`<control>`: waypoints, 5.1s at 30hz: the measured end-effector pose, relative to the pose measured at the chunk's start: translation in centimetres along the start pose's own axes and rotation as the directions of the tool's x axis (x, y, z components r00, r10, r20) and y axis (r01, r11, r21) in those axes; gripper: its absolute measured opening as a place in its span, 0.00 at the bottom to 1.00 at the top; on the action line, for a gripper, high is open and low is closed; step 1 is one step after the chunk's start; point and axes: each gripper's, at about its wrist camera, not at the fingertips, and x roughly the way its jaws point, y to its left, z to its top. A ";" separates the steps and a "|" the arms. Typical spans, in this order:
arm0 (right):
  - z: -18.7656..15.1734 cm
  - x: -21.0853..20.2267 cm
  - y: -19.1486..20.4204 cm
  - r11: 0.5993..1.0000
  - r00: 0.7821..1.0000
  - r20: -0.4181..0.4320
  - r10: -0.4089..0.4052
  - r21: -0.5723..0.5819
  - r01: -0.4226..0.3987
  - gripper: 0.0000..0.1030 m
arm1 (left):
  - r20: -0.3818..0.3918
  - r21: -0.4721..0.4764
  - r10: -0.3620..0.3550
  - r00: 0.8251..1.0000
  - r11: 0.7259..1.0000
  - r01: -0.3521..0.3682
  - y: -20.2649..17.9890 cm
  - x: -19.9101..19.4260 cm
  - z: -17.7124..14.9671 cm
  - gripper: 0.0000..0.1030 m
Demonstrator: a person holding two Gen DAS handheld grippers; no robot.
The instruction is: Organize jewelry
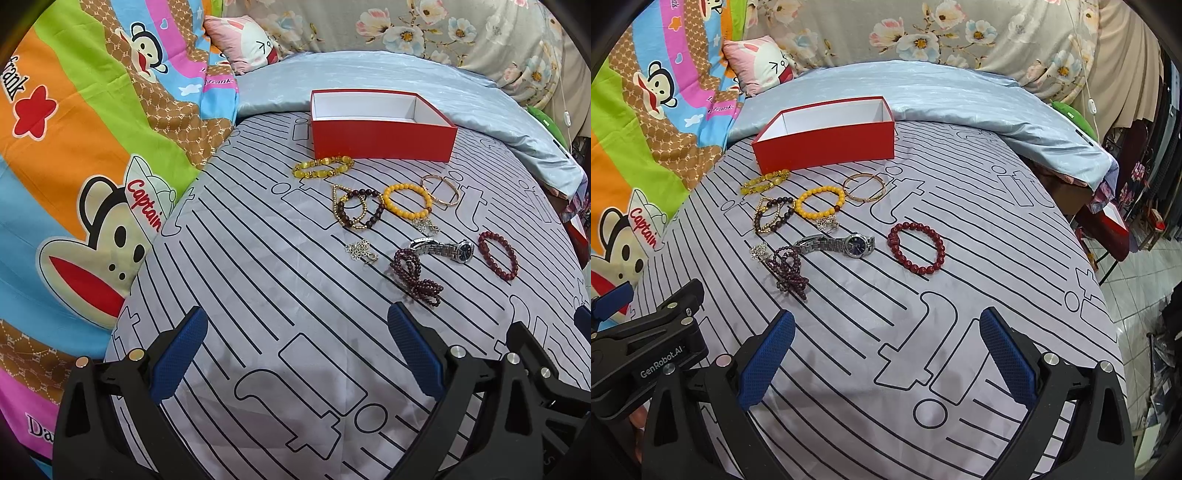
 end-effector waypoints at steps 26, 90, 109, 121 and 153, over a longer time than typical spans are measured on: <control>-0.1 0.4 -0.3 1.000 1.000 -0.002 0.003 0.001 -0.003 0.94 | -0.005 -0.002 -0.002 1.000 1.000 0.001 -0.3 0.4 -0.1 0.90; 4.8 11.6 -5.9 0.997 0.995 -0.097 0.030 0.070 -0.023 0.07 | -0.079 0.014 -0.200 0.977 0.979 0.201 -5.2 6.4 2.9 0.90; 3.6 8.4 -5.9 0.990 0.990 -0.092 0.106 0.106 -0.097 0.07 | -0.131 0.006 -0.246 0.960 0.968 0.249 -5.5 7.3 2.0 0.09; 6.2 1.4 -4.7 0.980 0.983 0.019 0.184 0.075 -0.185 0.07 | -0.030 -0.020 -0.255 0.966 0.967 0.255 -0.7 1.8 3.7 0.08; 29.9 19.3 2.5 0.936 0.936 0.007 0.353 -0.005 -0.353 0.08 | 0.072 0.062 -0.246 0.966 0.968 0.242 -5.1 17.7 29.3 0.08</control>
